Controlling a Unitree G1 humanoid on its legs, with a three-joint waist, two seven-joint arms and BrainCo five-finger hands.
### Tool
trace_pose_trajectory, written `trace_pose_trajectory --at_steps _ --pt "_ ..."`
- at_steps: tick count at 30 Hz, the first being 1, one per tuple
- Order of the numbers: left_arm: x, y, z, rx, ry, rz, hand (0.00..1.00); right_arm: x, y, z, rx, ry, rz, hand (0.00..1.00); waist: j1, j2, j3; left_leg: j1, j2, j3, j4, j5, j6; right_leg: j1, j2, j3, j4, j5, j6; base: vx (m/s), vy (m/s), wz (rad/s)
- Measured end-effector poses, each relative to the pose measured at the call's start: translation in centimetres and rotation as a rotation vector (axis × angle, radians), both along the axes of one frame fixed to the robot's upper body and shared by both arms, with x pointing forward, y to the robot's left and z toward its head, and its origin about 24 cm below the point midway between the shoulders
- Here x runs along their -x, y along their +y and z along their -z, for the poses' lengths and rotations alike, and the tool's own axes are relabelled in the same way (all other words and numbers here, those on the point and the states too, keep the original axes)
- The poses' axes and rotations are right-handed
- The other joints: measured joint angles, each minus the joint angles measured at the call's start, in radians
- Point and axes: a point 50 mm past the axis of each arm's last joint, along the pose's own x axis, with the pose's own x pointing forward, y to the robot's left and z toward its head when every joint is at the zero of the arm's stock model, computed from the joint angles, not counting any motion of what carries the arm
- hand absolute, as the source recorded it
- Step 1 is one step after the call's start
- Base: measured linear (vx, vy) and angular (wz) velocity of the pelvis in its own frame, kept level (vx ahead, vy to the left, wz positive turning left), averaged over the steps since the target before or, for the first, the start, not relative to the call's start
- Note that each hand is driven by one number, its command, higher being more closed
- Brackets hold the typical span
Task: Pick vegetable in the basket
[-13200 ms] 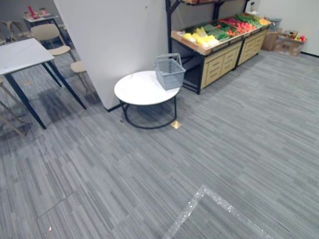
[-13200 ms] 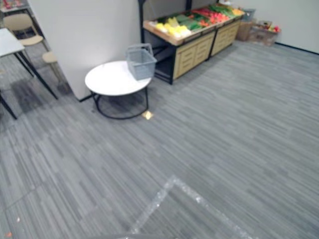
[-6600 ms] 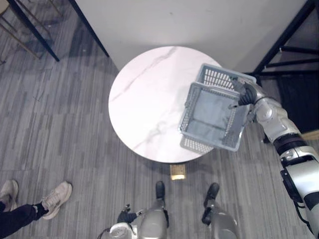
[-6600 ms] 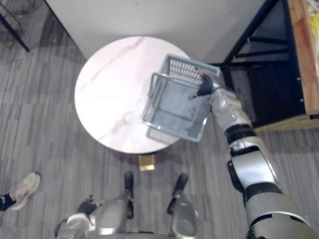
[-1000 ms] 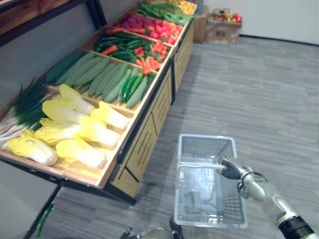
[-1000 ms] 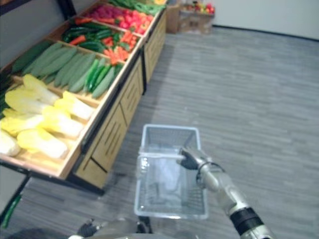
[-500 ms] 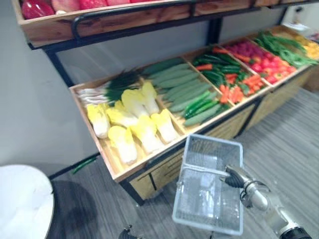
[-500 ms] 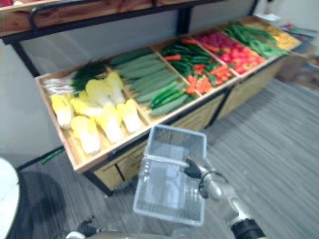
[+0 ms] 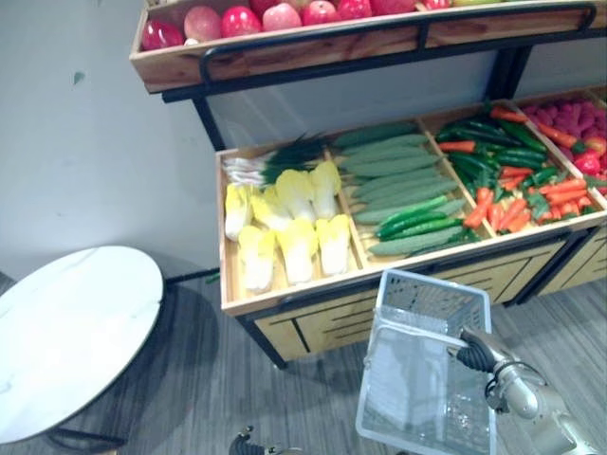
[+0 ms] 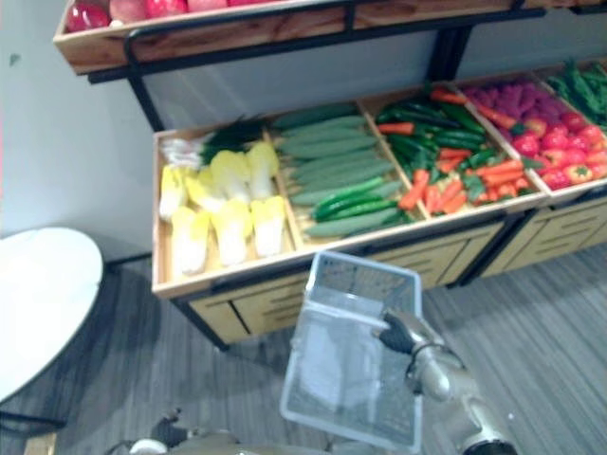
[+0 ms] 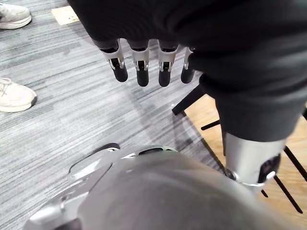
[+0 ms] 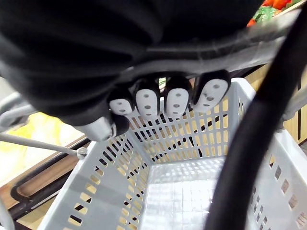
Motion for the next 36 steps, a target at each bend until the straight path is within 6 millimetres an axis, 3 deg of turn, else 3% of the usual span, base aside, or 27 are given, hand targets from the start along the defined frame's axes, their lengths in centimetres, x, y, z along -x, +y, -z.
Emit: trace_pose_trajectory --at_steps 5,8,10,14,18,22,27,36 --pt "-0.1 -0.2 0.0 -0.016 -0.014 -0.010 0.00 1.4 -1.1 0.8 -0.031 -0.004 0.114 1.00 -0.006 0.024 -0.007 0.036 -0.009 0.013 -0.094 -0.042 -0.031 -0.044 0.010 0.034 0.025 0.010 0.015 0.01 0.114 -0.12" --pt "-1.2 -0.1 -0.7 -0.043 -0.094 -0.023 0.00 3.1 -2.1 2.2 -0.068 0.036 0.234 1.00 -0.012 0.012 -0.007 0.063 -0.035 0.040 -0.124 -0.059 -0.025 -0.044 -0.006 0.072 0.022 0.027 0.028 0.02 0.142 -0.14" --pt "-2.6 0.1 -1.7 -0.063 -0.191 -0.042 0.00 4.7 -2.8 3.5 -0.082 0.091 0.309 1.00 -0.013 0.017 -0.008 0.070 -0.047 0.060 -0.141 -0.060 -0.022 -0.044 -0.006 0.091 -0.006 0.049 0.036 0.03 0.132 -0.25" --pt "-6.0 0.9 -5.2 -0.126 -0.465 -0.105 0.00 7.7 -4.3 5.7 -0.100 0.183 0.472 1.00 -0.015 0.029 -0.010 0.068 -0.054 0.093 -0.153 -0.067 -0.011 -0.044 0.010 0.127 -0.078 0.103 0.042 0.05 0.098 -0.29" --pt "-9.7 0.4 -10.4 -0.205 -0.782 -0.102 0.00 10.0 -5.6 7.3 -0.087 0.274 0.596 1.00 -0.020 0.030 -0.010 0.070 -0.060 0.111 -0.162 -0.067 -0.011 -0.034 0.030 0.143 -0.149 0.154 0.044 0.06 0.031 -0.16" --pt "-11.1 0.3 -13.1 -0.270 -0.926 -0.097 0.00 11.0 -5.6 8.0 -0.090 0.317 0.622 1.00 -0.043 0.028 -0.011 0.088 -0.058 0.117 -0.175 -0.067 -0.011 -0.005 0.048 0.152 -0.198 0.180 0.042 0.02 0.009 -0.09" --pt "-12.6 0.5 -15.7 -0.308 -1.062 -0.135 0.00 11.0 -5.4 8.4 -0.099 0.334 0.627 1.00 -0.043 0.027 -0.012 0.090 -0.051 0.144 -0.175 -0.067 -0.011 -0.002 0.067 0.183 -0.251 0.219 0.034 -0.02 -0.008 -0.20" --pt "-14.1 1.5 -18.2 -0.372 -1.177 -0.262 0.00 10.7 -5.0 8.9 -0.097 0.346 0.616 1.00 -0.051 0.015 -0.006 0.098 -0.042 0.175 -0.178 -0.068 -0.012 0.010 0.085 0.217 -0.317 0.255 0.030 -0.02 -0.019 -0.14"
